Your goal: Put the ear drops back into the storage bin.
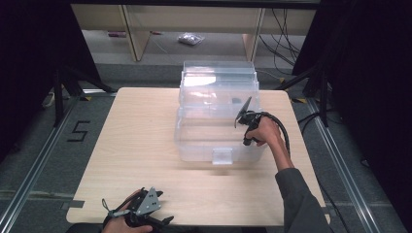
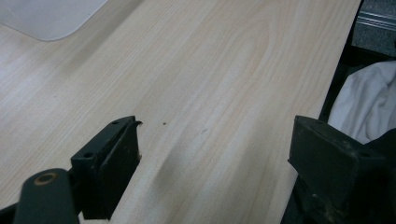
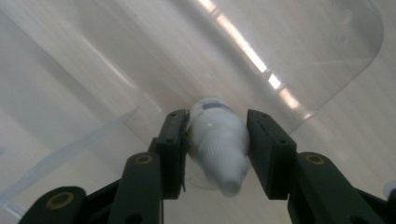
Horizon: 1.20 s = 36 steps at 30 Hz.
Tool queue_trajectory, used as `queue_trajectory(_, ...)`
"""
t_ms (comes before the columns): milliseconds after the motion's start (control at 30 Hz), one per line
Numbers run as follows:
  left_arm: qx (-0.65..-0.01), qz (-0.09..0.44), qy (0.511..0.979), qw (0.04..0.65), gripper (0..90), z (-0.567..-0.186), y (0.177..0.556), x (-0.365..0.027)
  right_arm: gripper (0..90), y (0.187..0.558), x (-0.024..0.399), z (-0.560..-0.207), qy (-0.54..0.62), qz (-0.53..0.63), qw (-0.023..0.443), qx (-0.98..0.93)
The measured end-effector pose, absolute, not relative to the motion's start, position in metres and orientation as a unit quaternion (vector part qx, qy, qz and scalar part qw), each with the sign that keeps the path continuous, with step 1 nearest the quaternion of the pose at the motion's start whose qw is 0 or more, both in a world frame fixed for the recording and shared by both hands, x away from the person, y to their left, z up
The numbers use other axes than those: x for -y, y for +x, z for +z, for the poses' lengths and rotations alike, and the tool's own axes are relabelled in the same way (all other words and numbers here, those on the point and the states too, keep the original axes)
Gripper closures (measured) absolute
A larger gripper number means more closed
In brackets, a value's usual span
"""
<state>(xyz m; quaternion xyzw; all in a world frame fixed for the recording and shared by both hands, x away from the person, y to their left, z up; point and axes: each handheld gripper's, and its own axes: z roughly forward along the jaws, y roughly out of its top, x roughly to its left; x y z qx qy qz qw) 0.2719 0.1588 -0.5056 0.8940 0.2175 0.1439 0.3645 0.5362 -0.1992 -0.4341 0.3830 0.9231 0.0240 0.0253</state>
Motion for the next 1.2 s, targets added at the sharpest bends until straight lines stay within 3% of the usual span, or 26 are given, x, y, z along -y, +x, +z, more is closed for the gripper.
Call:
queue_trajectory(133, -0.211, 0.146, 0.895, 0.366, 15.6, -0.505, 0.272, -0.159, 58.4, 0.533, 0.199, -0.429, 0.384, 0.025, 0.032, -0.923)
queue_trajectory(433, -0.205, 0.149, 0.898, 0.359, 15.6, -0.505, 0.273, -0.160, 41.7, 0.523, 0.206, -0.404, 0.405, 0.074, 0.067, -0.909)
queue_trajectory(567, -0.207, 0.150, 0.898, 0.358, 15.6, -0.505, 0.273, -0.159, 38.1, 0.518, 0.211, -0.396, 0.403, 0.102, 0.074, -0.907)
queue_trajectory(733, -0.219, 0.141, 0.888, 0.379, 15.6, -0.507, 0.271, -0.157, 37.2, 0.512, 0.214, -0.389, 0.397, 0.105, 0.075, -0.909)
queue_trajectory(1200, -0.210, 0.148, 0.896, 0.362, 15.6, -0.505, 0.273, -0.159, 32.8, 0.497, 0.208, -0.377, 0.381, 0.129, 0.087, -0.911)
